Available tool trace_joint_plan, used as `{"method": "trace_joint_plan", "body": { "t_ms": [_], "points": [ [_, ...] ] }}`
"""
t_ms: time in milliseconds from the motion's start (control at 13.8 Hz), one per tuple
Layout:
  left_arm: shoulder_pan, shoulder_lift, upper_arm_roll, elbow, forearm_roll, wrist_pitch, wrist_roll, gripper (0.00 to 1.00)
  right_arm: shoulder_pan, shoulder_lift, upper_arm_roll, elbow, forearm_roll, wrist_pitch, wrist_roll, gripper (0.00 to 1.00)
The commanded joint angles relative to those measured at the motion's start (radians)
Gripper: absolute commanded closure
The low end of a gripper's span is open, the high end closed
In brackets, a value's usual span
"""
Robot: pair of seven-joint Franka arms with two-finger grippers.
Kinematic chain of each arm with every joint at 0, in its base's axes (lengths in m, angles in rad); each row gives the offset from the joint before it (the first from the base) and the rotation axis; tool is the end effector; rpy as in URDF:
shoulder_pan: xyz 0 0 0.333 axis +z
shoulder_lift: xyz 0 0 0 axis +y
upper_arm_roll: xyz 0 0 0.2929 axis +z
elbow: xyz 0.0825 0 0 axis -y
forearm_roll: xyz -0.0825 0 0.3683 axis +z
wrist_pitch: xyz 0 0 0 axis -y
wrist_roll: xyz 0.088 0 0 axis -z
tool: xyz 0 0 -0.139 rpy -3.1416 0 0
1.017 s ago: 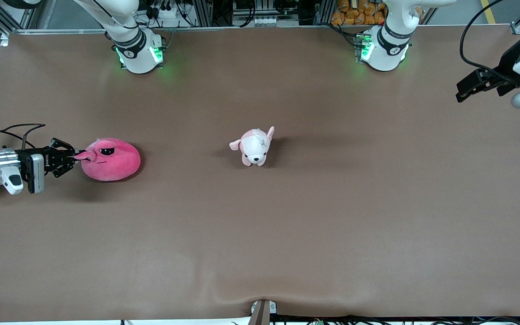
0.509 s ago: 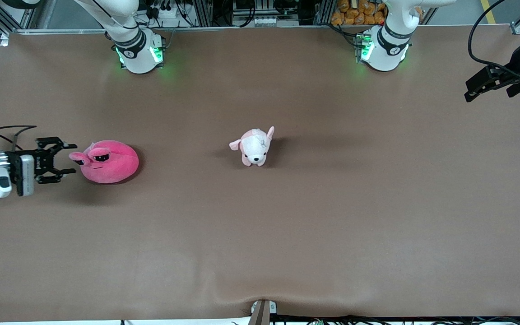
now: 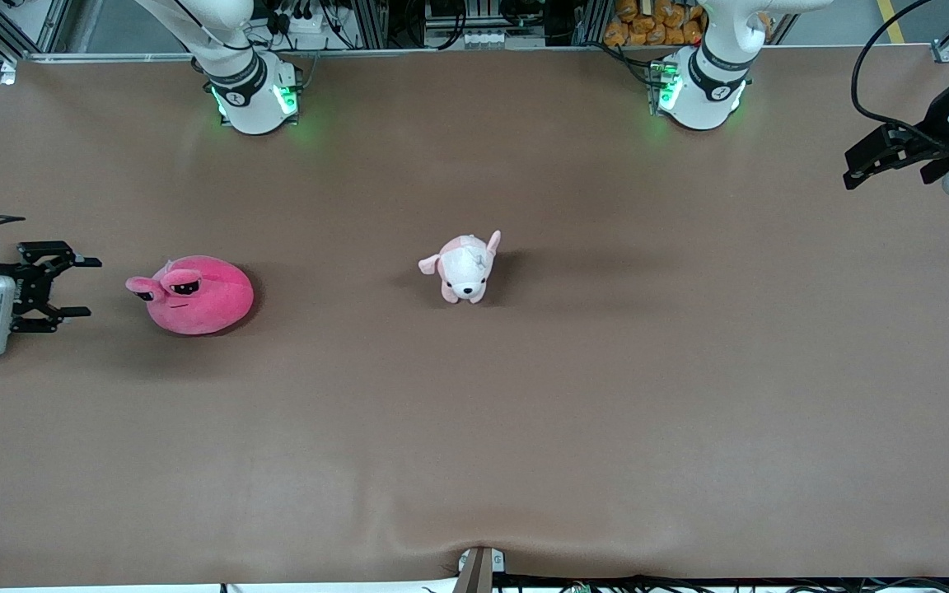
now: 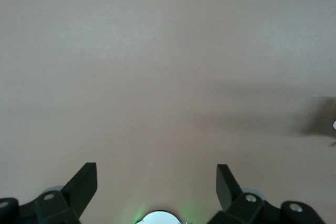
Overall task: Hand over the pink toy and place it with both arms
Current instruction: 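Open the right gripper and draw it back from the plush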
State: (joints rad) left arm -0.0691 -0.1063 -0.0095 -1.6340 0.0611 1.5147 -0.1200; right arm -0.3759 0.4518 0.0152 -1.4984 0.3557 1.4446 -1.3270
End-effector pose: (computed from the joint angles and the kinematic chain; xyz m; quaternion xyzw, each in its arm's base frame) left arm 0.5007 -0.0309 0.5914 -0.9993 -0.0222 0.0034 0.0315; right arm 0.5681 -0.1599 0.3455 -0.8537 -0.4227 0.0299 0.3027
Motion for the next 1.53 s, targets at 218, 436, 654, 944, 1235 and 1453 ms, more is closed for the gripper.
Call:
{"method": "trace_joint_plan", "body": {
  "t_ms": [218, 436, 654, 944, 1235, 1453],
  "points": [
    [0.003, 0.005, 0.005, 0.032, 0.005, -0.013, 0.077, 0.00, 0.101, -0.108, 0.006, 0.009, -0.076, 0.019, 0.306, 0.00],
    [-0.001, 0.007, 0.005, 0.032, 0.003, -0.028, 0.066, 0.00, 0.144, -0.151, 0.008, 0.009, -0.115, 0.059, 0.431, 0.00],
    [0.000, 0.005, 0.002, 0.026, 0.003, -0.028, 0.065, 0.00, 0.184, -0.214, 0.009, 0.009, -0.136, 0.057, 0.631, 0.00],
    [0.006, -0.009, 0.000, 0.020, 0.003, -0.033, 0.063, 0.00, 0.259, -0.330, 0.011, 0.001, -0.257, 0.060, 0.886, 0.00],
    [0.008, -0.013, 0.006, 0.022, 0.000, -0.038, 0.060, 0.00, 0.349, -0.427, -0.006, -0.019, -0.362, 0.037, 1.112, 0.00],
    [0.005, -0.010, 0.002, 0.032, 0.012, -0.039, 0.060, 0.00, 0.462, -0.476, -0.128, -0.054, -0.385, 0.010, 1.230, 0.00]
  ]
}}
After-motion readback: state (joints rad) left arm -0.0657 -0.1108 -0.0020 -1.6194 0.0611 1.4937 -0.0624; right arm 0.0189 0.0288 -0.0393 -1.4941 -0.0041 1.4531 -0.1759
